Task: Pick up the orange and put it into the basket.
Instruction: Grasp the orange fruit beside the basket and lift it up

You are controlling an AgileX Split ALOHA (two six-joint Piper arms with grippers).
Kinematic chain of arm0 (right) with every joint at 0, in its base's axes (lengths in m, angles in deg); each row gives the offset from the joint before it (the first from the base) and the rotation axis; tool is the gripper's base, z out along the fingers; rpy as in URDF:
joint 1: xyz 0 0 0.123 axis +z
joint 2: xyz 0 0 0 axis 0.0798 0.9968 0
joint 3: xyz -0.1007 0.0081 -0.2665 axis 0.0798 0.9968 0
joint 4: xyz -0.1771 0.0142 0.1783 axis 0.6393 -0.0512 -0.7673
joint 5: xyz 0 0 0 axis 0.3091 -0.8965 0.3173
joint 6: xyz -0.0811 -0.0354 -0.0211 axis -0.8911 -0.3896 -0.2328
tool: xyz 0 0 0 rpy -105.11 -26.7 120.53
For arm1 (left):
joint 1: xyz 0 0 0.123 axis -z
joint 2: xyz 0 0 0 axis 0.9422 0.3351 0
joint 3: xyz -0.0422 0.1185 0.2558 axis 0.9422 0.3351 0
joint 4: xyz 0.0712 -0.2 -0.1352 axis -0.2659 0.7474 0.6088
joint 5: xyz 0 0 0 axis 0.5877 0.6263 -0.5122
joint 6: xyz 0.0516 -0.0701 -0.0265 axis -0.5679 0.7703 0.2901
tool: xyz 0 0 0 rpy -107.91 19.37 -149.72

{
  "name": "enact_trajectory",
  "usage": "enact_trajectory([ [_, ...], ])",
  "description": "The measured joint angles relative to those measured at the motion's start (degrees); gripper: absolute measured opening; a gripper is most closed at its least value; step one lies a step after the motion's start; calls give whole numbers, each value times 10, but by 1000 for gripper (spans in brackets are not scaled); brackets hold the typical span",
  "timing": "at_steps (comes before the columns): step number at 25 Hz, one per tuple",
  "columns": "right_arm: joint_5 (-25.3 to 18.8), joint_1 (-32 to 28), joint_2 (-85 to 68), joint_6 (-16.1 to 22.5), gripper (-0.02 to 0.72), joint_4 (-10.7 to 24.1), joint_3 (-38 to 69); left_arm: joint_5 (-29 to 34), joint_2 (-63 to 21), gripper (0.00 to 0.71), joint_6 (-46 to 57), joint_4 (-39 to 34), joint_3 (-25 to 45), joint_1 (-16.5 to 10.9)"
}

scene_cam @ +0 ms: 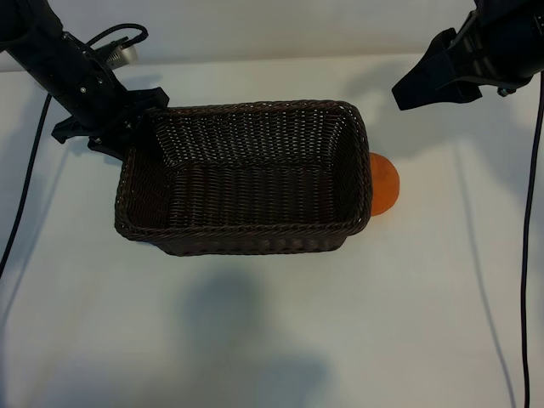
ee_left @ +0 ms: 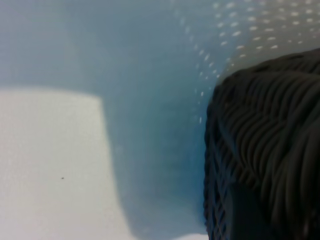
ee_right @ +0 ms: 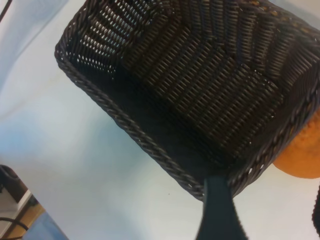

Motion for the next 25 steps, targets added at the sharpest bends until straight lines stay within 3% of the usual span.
enact_trajectory([
  [8, 0, 0, 0, 0, 444, 0, 0, 0, -1, 354, 9, 0, 0, 0],
  [18, 0, 0, 0, 0, 444, 0, 0, 0, -1, 446, 12, -1, 0, 0],
  [25, 0, 0, 0, 0, 444, 0, 0, 0, -9, 456, 14, -16, 0, 0],
])
